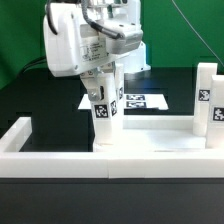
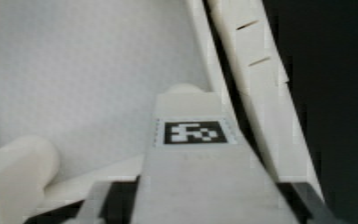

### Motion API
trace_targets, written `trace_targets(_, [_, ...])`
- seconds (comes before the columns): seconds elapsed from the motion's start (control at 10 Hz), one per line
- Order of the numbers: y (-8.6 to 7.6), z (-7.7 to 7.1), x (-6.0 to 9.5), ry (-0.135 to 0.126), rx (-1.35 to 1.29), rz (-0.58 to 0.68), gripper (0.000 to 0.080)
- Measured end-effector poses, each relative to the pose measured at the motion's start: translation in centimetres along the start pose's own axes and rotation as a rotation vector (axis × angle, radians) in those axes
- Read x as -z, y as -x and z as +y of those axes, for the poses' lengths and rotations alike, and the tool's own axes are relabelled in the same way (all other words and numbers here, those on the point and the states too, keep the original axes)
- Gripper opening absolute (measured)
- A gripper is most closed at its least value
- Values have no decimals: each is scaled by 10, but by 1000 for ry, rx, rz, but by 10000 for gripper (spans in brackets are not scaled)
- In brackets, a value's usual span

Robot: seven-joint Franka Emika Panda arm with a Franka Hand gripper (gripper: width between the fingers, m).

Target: Assemble desk

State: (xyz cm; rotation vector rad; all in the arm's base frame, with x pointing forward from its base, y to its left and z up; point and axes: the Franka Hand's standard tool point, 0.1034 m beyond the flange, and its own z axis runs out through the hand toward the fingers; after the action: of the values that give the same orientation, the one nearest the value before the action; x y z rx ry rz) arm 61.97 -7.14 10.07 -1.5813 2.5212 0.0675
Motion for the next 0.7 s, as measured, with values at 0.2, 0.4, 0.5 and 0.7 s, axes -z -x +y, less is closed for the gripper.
trace_targets(0.2, [0, 0, 0, 7, 48, 3, 309])
trace_targets(0.4, [2, -2, 2, 19, 159, -4, 495])
trace_targets(0.5, [5, -2, 2, 24, 247, -5, 619])
trace_targets(0.7, [7, -4, 4, 18, 507, -8, 644])
